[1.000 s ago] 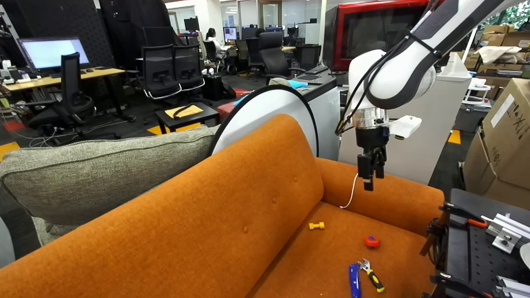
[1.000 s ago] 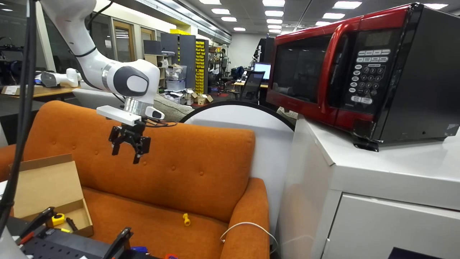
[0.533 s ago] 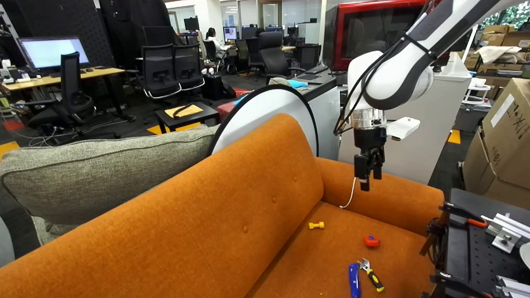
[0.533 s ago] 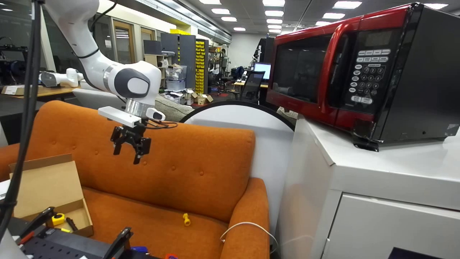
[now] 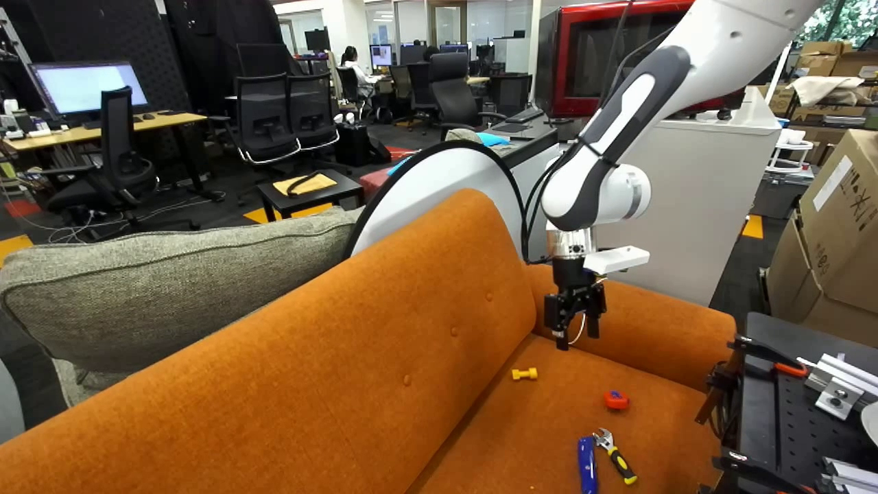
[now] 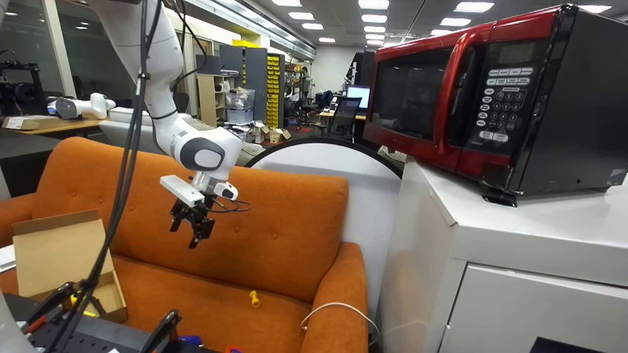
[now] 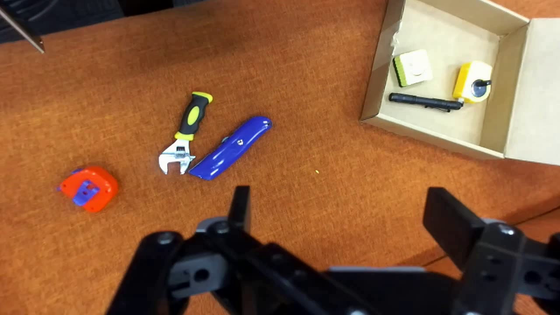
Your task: Put the blue object inside the box
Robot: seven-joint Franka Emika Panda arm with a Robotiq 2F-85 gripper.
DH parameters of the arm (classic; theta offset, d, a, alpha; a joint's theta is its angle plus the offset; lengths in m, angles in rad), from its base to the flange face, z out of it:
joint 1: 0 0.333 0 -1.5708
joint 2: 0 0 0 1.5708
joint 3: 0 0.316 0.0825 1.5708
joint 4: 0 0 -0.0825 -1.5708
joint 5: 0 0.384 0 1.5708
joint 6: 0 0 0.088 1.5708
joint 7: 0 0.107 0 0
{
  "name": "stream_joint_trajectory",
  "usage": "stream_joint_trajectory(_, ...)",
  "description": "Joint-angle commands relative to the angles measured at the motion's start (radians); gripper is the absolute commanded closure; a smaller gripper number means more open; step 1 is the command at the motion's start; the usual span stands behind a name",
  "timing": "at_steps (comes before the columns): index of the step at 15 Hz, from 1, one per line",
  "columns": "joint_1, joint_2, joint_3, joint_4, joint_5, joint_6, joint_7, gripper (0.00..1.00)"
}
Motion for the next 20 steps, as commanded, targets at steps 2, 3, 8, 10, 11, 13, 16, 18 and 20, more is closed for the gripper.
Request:
stream_joint_trajectory(2, -0.040, 0.104, 0.038, 0.069, 0.007, -0.016, 0.030, 0.00)
stream_joint_trajectory(3, -0.045, 0.139, 0.043, 0.090, 0.005, -0.013, 0.032, 0.00)
stream_joint_trajectory(8, -0.044, 0.122, 0.043, 0.088, 0.004, -0.012, 0.032, 0.00)
stream_joint_trajectory(10, -0.044, 0.122, 0.043, 0.086, 0.004, -0.012, 0.032, 0.00)
stream_joint_trajectory(11, -0.070, 0.153, 0.060, 0.110, 0.040, -0.035, 0.017, 0.00)
stream_joint_trajectory(13, -0.096, 0.224, 0.075, 0.146, 0.072, -0.031, 0.006, 0.00)
stream_joint_trajectory(16, -0.136, 0.380, 0.095, 0.225, 0.102, -0.027, -0.001, 0.00)
stream_joint_trajectory(18, -0.162, 0.487, 0.110, 0.298, 0.103, -0.050, 0.006, 0.00)
stream_joint_trajectory(20, -0.174, 0.586, 0.118, 0.377, 0.097, -0.062, 0.036, 0.00)
